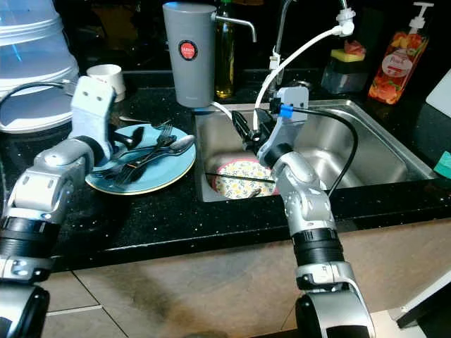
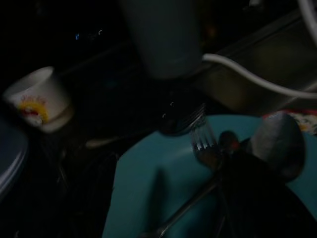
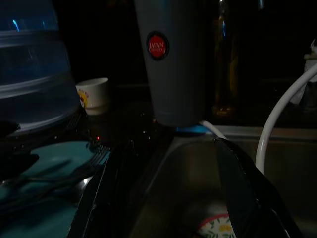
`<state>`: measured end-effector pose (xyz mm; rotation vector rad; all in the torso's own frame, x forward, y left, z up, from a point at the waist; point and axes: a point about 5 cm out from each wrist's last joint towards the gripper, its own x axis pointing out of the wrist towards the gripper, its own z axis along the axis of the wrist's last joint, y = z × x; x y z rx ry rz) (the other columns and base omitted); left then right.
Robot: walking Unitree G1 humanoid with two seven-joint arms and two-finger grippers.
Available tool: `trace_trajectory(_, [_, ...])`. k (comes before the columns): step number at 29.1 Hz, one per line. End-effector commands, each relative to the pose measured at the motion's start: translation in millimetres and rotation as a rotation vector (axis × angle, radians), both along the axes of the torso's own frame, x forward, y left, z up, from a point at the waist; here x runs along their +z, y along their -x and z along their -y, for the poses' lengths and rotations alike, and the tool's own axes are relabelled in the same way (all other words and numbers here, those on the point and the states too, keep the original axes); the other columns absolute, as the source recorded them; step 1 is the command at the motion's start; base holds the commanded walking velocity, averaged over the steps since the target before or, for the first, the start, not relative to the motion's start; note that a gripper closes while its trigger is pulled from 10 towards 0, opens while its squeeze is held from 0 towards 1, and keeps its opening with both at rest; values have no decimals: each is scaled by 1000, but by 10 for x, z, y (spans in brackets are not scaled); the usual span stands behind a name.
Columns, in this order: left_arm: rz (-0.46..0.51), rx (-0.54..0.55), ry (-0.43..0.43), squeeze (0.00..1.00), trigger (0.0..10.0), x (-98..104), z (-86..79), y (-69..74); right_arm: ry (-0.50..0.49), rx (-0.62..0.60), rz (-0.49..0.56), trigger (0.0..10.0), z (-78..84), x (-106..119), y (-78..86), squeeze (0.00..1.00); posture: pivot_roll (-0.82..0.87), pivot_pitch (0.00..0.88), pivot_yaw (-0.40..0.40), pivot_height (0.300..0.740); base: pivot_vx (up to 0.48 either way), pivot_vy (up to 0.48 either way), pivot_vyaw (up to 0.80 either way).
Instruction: Kitchen organization
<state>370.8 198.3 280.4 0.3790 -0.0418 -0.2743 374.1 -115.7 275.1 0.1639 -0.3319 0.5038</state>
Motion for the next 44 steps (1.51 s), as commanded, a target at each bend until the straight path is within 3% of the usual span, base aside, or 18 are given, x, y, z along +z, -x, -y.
trace_trajectory(1, [-25, -37, -68, 0, 10000, -21, -81, -8, 10, 16, -8, 10000, 8, -6, 39, 0, -28, 103, -6, 740, 0, 0, 0])
trace_trajectory(2, [-40, -49, -73, 0, 8157, -14, -115, -18, 11, 21, -13, 10000, 7, -9, 45, 0, -26, 102, -5, 740, 0, 0, 0])
trace_trajectory(3, [-50, -55, -73, 0, 8157, -11, -137, -24, 11, 24, -15, 10000, 7, -10, 47, 0, -26, 102, -5, 740, 0, 0, 0])
trace_trajectory(4, [-65, -51, -81, 0, 3294, -16, -166, -34, 14, 28, -19, 10000, 6, -11, 57, 0, -26, 101, -5, 740, 0, 0, 0])
trace_trajectory(5, [-65, -51, -81, 0, 3294, -16, -166, -34, 14, 28, -19, 10000, 6, -11, 57, 0, -26, 101, -5, 740, 0, 0, 0])
trace_trajectory(6, [-77, -47, -90, 0, 1373, -21, -193, -45, 18, 33, -22, 10000, 5, -12, 64, 0, -26, 102, -5, 740, 0, 0, 0])
trace_trajectory(7, [-84, -33, -110, 0, 4941, -27, -228, -61, 21, 36, -24, 10000, 5, -14, 71, 0, -26, 102, -5, 740, 0, 0, 0])
trace_trajectory(9, [-89, -25, -125, 0, 4941, -31, -253, -73, 24, 38, -27, 10000, 5, -14, 81, 0, -27, 101, -4, 740, 0, 0, 0])
trace_trajectory(10, [-93, -24, -122, 0, 10000, -33, -264, -82, 26, 40, -29, 10000, 6, -12, 87, 0, -26, 100, -6, 740, 0, 0, 0])
trace_trajectory(16, [-162, -103, -100, 0, 10000, -113, -287, -109, 36, 52, -34, 10000, 2, 7, 116, 0, -30, 93, -10, 740, 0, 0, 0])
trace_trajectory(22, [-202, -114, -108, 0, 10000, -130, -336, -135, 39, 58, -38, 10000, 6, 19, 125, 0, -30, 86, -13, 740, 0, 0, 0])
trace_trajectory(30, [-311, -30, -127, 0, 10000, -286, -491, -203, 39, 67, -50, 10000, -10, 17, 141, 0, -28, 72, -18, 740, 0, 0, 0])
trace_trajectory(39, [-345, -3, -177, 0, 10000, -382, -564, -213, 24, 72, -59, 10000, -26, 22, 145, 0, -31, 66, -18, 740, 0, 0, 0])
trace_trajectory(40, [-349, -7, -170, 0, 4510, -379, -570, -217, 21, 73, -60, 10000, -25, 24, 144, 0, -31, 66, -18, 740, 0, 0, 0])
trace_trajectory(41, [-352, -10, -164, 0, 4510, -375, -574, -220, 19, 74, -61, 10000, -25, 26, 144, 0, -31, 66, -18, 740, 0, 0, 0])
trace_trajectory(42, [-357, -17, -160, 0, 0, -376, -574, -224, 16, 73, -64, 10000, -22, 24, 145, 0, -29, 65, -19, 740, 0, 0, 0])
trace_trajectory(44, [-366, -29, -156, 0, 0, -381, -572, -226, 13, 73, -66, 10000, -18, 21, 147, 0, -29, 65, -19, 740, 0, 0, 0])
